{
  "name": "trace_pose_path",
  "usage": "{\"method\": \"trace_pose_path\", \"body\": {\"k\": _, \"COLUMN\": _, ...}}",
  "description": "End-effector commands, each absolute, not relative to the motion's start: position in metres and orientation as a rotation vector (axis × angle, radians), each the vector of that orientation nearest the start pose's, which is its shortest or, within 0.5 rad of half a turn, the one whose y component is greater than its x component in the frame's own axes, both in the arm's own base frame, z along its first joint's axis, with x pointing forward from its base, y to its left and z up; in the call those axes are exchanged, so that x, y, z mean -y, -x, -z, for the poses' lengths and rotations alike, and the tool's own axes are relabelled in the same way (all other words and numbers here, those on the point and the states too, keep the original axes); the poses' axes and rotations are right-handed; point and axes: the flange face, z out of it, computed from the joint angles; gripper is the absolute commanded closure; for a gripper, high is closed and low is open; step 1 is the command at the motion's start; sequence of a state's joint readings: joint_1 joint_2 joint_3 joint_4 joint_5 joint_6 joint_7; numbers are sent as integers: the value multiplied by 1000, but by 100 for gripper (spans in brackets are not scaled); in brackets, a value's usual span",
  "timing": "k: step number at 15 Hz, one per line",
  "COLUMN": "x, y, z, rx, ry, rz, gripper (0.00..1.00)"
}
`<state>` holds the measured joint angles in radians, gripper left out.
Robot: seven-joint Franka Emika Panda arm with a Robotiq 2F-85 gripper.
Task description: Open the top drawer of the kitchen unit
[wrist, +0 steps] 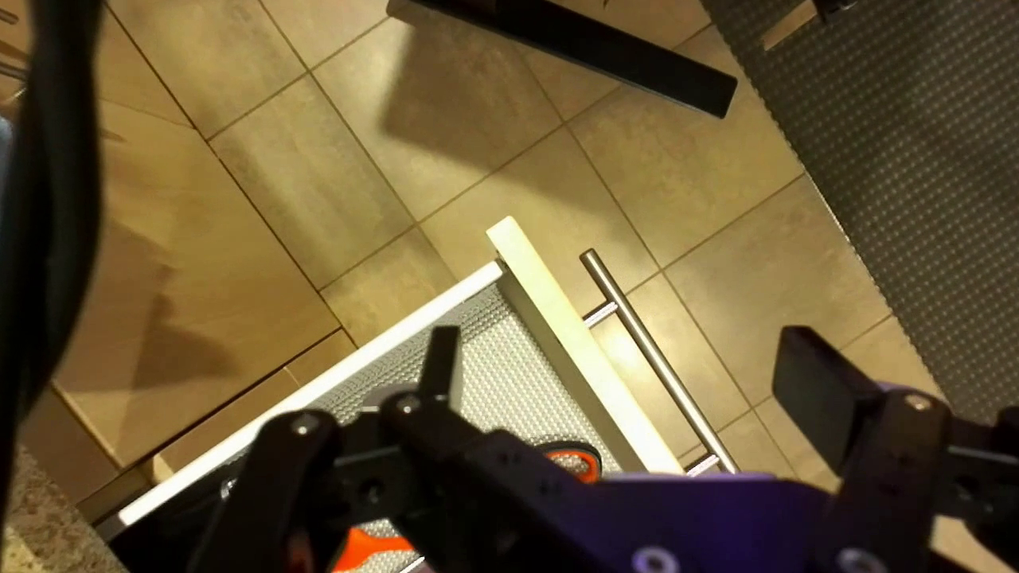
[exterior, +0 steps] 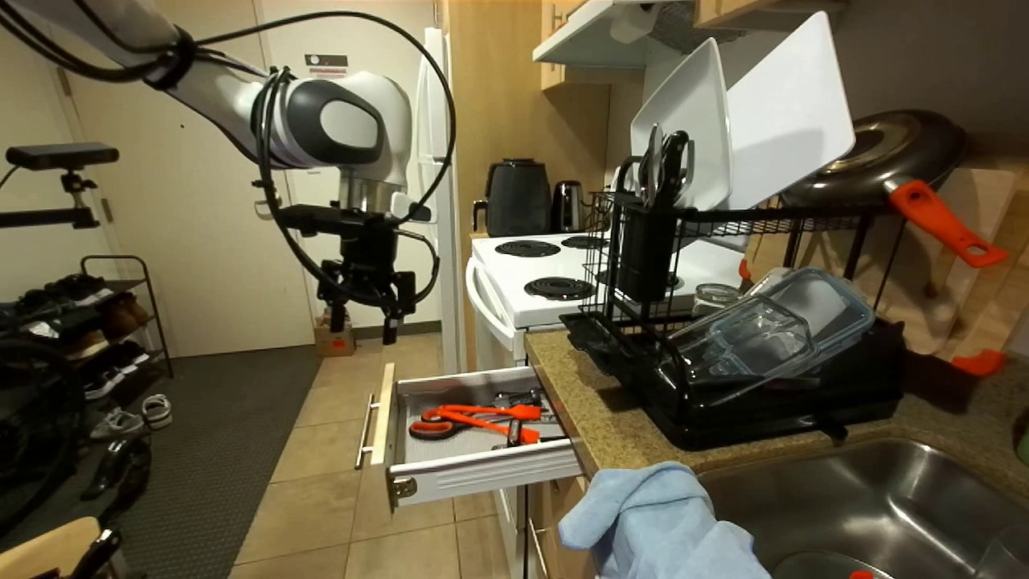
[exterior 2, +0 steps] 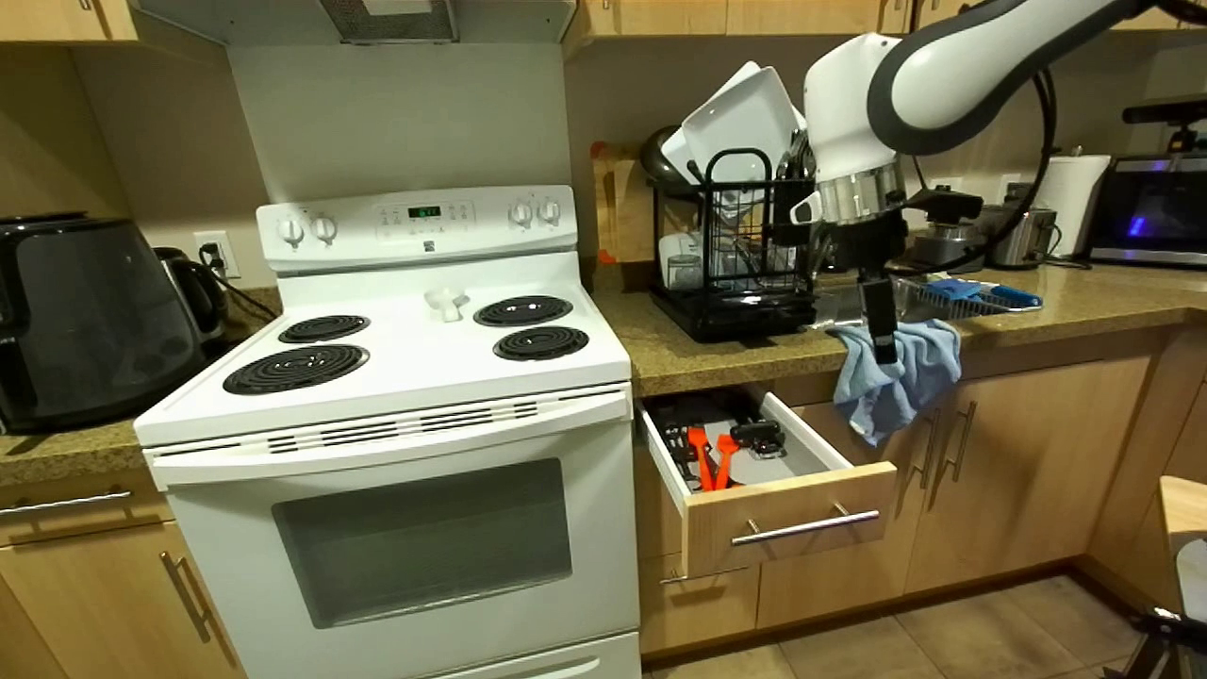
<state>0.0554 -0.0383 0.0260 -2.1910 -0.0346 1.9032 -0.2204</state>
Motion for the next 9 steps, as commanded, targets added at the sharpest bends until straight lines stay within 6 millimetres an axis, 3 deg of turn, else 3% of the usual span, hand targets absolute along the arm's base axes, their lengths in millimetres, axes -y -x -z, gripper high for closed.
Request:
{"method": "trace_pose_path", "body": {"k": 1, "x": -41, "y": -464, "z": -391, "rx": 407, "ry": 3112, "rz": -215, "gripper": 0}}
{"method": "trace_pose_path", "body": {"k": 9, "x": -41, "y": -444, "z": -393, "rx": 238, "ry": 3143, "rz": -15, "gripper": 0}}
